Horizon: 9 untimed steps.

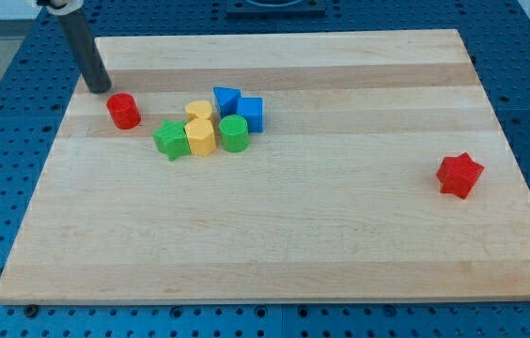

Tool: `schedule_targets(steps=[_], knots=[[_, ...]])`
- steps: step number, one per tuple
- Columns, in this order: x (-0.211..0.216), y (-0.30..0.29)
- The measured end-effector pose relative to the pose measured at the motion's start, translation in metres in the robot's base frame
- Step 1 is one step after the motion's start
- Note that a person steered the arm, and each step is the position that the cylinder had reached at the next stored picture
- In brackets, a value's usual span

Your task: Slide red circle closer to green star

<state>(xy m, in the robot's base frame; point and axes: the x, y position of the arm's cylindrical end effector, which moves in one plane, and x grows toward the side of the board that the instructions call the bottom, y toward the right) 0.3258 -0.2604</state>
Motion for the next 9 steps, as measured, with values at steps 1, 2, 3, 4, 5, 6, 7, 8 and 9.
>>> schedule_targets(steps=[1,2,3,4,5,6,7,8,9], knots=[[0.017,0.003],[0.017,0.028],[0.017,0.054],[0.017,0.064],[0.025,0.061],[0.039,0.059],[0.039,0.061],[0.039,0.037],[0.065,0.036]])
